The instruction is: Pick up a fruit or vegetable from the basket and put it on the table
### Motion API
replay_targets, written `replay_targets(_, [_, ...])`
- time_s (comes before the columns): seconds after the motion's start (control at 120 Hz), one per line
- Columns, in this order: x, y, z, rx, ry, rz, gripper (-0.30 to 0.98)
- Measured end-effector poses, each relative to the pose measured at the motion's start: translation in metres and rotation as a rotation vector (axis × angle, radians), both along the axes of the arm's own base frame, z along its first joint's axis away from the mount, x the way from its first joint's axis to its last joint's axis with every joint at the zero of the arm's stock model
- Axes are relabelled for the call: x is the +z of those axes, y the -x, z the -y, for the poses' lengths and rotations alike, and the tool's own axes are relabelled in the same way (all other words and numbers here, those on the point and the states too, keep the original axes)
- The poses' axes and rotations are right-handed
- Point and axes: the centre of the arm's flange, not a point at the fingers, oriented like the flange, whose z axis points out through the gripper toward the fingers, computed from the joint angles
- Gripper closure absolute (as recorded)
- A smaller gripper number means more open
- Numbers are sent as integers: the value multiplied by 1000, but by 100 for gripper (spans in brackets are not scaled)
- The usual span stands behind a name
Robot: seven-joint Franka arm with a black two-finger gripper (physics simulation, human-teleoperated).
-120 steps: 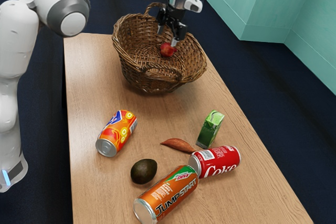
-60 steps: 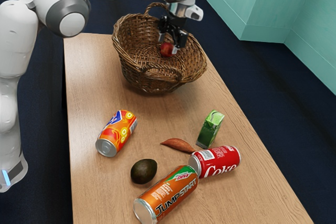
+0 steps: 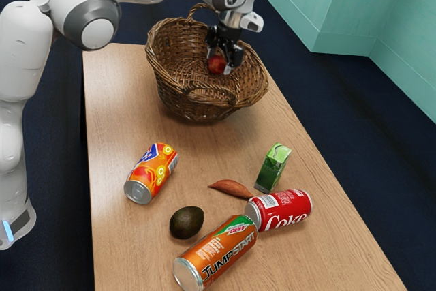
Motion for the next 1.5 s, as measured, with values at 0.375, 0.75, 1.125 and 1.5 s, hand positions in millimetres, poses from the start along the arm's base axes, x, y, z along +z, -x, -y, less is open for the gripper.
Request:
replay_targets(0.375, [11, 5, 5, -7, -2, 30, 35])
replay_targets(0.75, [164, 184, -36, 95, -33, 207, 34])
replay_targets(1.125, [148, 256, -92, 221, -13, 122, 34])
replay_targets(1.5, [144, 257, -90, 212, -7, 100, 3])
